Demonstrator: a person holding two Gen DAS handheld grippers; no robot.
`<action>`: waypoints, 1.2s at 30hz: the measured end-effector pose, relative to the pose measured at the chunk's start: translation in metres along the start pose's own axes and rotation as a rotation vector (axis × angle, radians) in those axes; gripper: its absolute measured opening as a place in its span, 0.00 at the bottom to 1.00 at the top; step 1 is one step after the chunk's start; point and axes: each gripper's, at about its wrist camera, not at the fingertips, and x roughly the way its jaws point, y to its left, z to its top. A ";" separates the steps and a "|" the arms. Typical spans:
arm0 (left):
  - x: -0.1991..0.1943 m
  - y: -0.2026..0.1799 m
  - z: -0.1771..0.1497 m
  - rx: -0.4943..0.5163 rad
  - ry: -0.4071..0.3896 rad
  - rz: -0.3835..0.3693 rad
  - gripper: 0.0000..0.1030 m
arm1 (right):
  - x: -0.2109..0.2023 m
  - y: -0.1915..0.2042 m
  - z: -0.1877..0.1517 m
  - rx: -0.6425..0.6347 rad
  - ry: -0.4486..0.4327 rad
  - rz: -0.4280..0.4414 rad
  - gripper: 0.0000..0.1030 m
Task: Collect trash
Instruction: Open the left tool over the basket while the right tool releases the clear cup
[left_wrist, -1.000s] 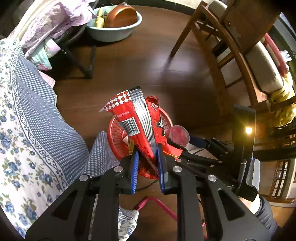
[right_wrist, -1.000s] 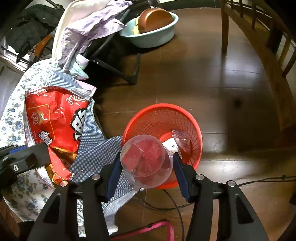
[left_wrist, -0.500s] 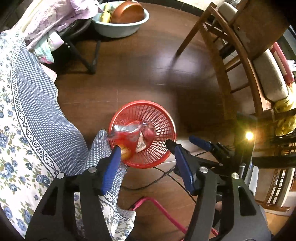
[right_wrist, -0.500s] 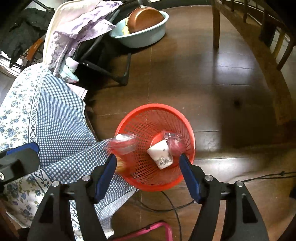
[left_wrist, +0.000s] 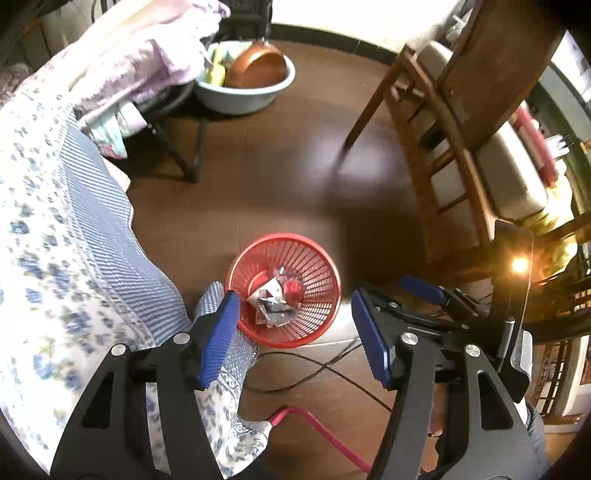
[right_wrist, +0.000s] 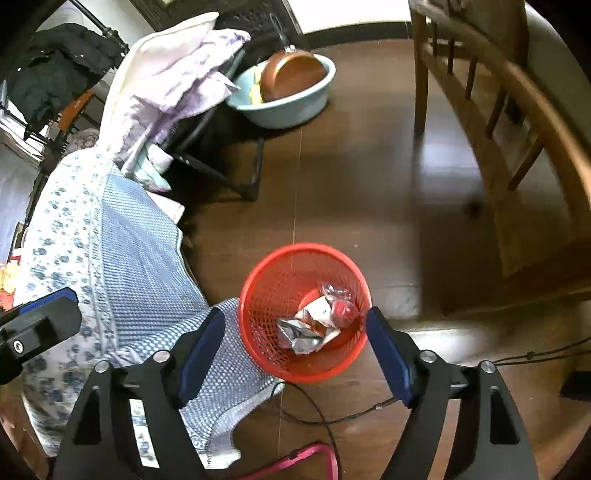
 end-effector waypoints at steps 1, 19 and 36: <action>-0.010 0.001 0.000 -0.010 -0.017 -0.008 0.60 | -0.007 0.003 0.001 0.000 -0.011 0.005 0.79; -0.157 0.078 -0.052 -0.095 -0.281 0.109 0.71 | -0.107 0.150 0.007 -0.178 -0.173 0.091 0.90; -0.229 0.214 -0.133 -0.306 -0.360 0.208 0.81 | -0.106 0.332 -0.029 -0.404 -0.164 0.176 0.94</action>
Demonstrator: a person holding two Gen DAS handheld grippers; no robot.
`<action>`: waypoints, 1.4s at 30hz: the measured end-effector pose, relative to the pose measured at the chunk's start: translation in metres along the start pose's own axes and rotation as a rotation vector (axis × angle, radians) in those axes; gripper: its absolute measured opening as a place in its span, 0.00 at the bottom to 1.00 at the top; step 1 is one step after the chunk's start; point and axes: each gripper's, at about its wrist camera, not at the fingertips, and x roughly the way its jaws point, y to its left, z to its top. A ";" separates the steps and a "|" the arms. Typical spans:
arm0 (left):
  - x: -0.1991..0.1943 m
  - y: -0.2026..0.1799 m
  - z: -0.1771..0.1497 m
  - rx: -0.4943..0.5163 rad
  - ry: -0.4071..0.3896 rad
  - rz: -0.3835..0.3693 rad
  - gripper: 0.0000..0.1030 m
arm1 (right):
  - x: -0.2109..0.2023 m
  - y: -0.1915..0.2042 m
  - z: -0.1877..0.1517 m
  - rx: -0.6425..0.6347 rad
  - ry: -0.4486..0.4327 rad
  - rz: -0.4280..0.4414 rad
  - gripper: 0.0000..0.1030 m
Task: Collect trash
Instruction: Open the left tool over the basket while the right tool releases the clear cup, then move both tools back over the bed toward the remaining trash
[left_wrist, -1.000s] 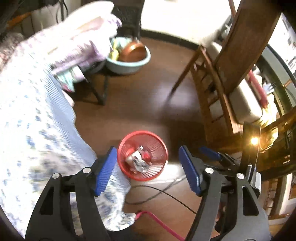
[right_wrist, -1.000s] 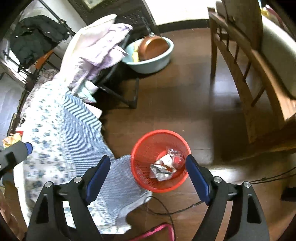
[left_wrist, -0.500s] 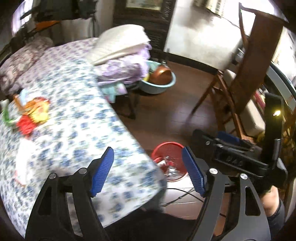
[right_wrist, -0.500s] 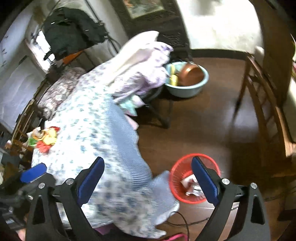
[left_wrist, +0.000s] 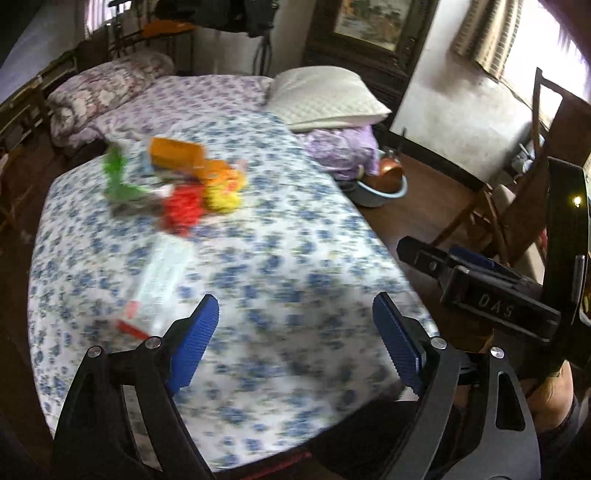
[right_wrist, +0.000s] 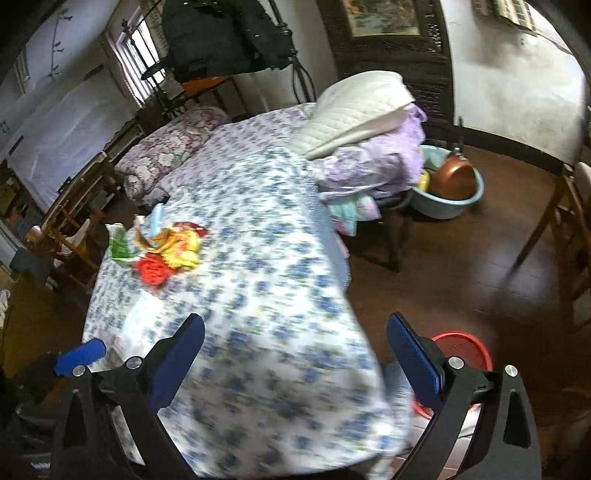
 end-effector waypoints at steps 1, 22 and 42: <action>-0.002 0.011 -0.001 -0.009 -0.006 0.013 0.82 | 0.004 0.008 0.000 -0.008 0.004 0.011 0.94; 0.013 0.124 -0.009 -0.234 0.012 0.122 0.86 | 0.074 0.070 -0.029 -0.179 0.055 0.007 0.94; 0.030 0.138 -0.017 -0.182 0.063 0.211 0.86 | 0.065 0.055 -0.026 -0.162 0.034 0.025 0.94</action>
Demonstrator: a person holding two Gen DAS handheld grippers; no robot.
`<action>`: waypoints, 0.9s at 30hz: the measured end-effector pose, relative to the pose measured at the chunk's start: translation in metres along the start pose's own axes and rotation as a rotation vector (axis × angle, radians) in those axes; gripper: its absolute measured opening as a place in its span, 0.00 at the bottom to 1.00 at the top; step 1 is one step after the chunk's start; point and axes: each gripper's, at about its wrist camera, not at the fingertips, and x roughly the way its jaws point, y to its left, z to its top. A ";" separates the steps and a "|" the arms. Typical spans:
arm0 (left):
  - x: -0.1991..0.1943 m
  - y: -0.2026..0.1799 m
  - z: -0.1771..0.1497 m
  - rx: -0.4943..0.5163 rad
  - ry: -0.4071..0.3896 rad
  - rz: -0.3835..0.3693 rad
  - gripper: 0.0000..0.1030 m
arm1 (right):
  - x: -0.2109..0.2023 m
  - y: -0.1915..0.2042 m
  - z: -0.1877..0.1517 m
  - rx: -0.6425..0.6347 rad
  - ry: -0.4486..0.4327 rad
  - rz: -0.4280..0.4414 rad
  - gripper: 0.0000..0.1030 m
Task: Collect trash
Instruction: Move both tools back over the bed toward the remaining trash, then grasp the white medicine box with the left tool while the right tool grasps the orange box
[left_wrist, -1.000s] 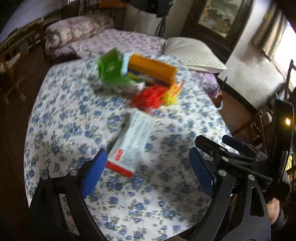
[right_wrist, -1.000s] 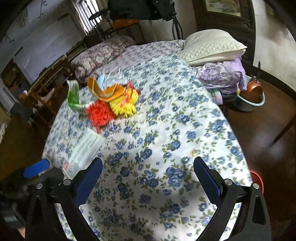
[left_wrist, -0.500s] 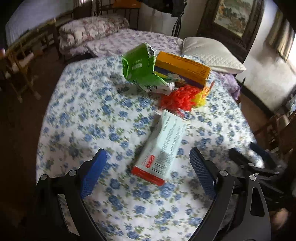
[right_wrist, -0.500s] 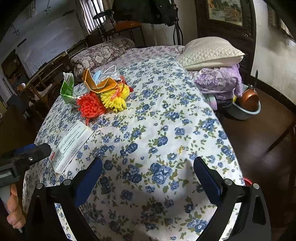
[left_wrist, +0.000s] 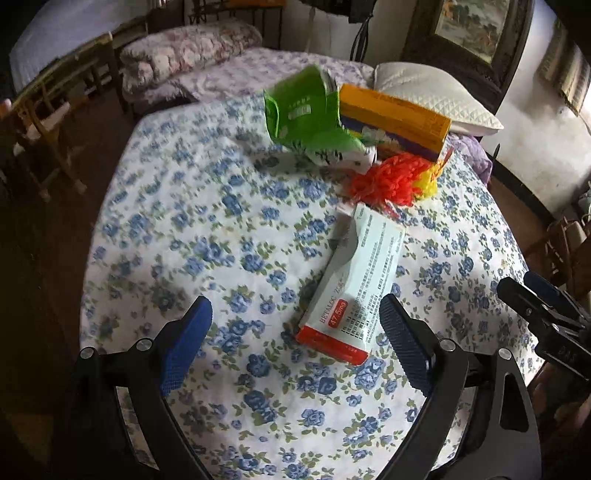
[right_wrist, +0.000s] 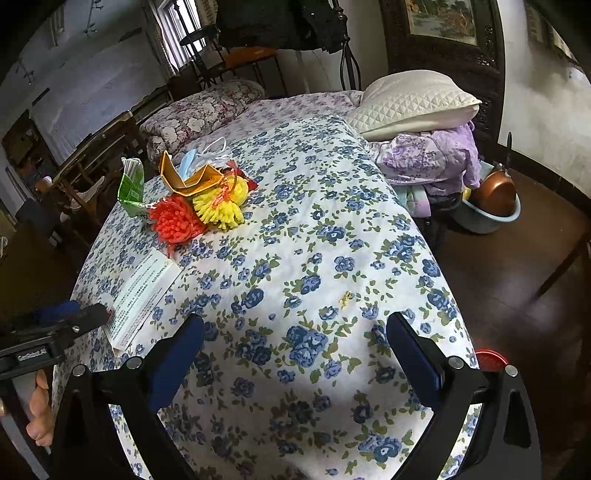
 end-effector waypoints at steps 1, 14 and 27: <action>0.000 0.000 0.000 -0.004 -0.003 0.003 0.86 | 0.000 0.000 0.000 -0.003 0.001 0.004 0.94; 0.024 -0.037 0.009 0.069 0.024 0.001 0.85 | -0.004 0.011 -0.001 -0.033 -0.005 0.010 0.94; -0.003 -0.015 0.007 0.009 -0.059 0.019 0.50 | -0.005 -0.005 0.002 0.034 -0.026 0.008 0.94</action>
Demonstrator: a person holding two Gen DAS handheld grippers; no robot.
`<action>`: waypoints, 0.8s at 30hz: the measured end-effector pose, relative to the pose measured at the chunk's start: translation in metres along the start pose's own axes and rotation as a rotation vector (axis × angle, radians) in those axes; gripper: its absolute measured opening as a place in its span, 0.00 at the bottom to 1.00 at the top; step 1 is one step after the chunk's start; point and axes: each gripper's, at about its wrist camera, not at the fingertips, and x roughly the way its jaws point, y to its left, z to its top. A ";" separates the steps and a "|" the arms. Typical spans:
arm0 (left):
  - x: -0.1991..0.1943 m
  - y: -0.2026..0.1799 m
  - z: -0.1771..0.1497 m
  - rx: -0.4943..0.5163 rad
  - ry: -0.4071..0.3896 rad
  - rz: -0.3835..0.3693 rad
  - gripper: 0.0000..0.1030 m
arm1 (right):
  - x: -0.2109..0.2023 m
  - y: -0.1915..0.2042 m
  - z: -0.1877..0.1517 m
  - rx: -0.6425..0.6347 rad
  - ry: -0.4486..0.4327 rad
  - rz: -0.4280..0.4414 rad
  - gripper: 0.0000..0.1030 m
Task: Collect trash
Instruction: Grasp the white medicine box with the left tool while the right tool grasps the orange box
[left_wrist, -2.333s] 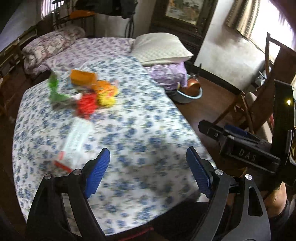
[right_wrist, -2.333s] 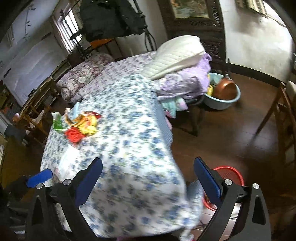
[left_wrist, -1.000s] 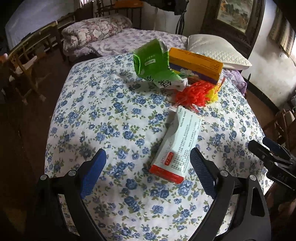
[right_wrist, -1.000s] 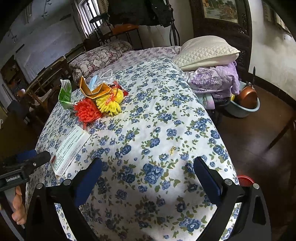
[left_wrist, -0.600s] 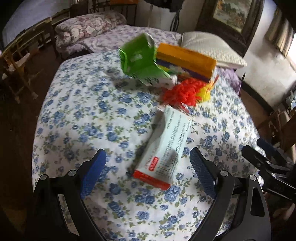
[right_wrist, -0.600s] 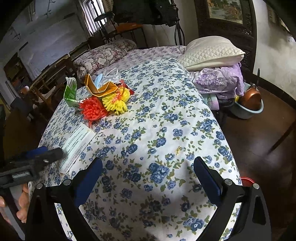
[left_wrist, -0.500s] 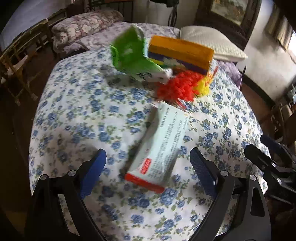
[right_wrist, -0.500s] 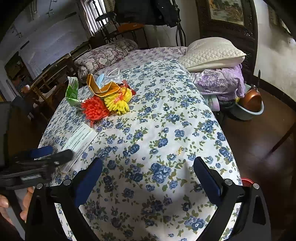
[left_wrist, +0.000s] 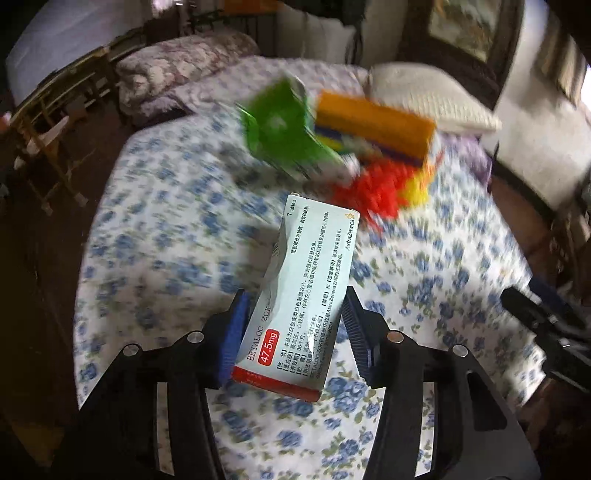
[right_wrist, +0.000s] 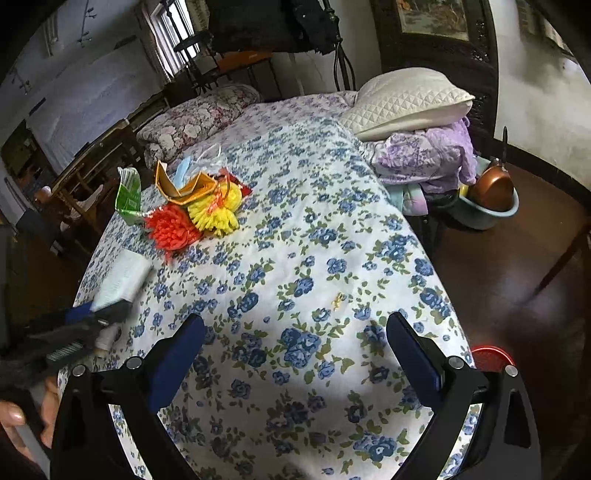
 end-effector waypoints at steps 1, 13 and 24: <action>-0.007 0.009 0.001 -0.043 -0.011 -0.012 0.50 | -0.001 0.002 0.002 -0.005 -0.001 0.008 0.94; -0.015 0.052 0.009 -0.208 -0.009 -0.077 0.50 | 0.014 0.082 0.076 -0.313 -0.071 0.000 0.93; -0.012 0.056 0.014 -0.225 -0.008 -0.101 0.50 | 0.058 0.130 0.100 -0.467 -0.049 -0.035 0.79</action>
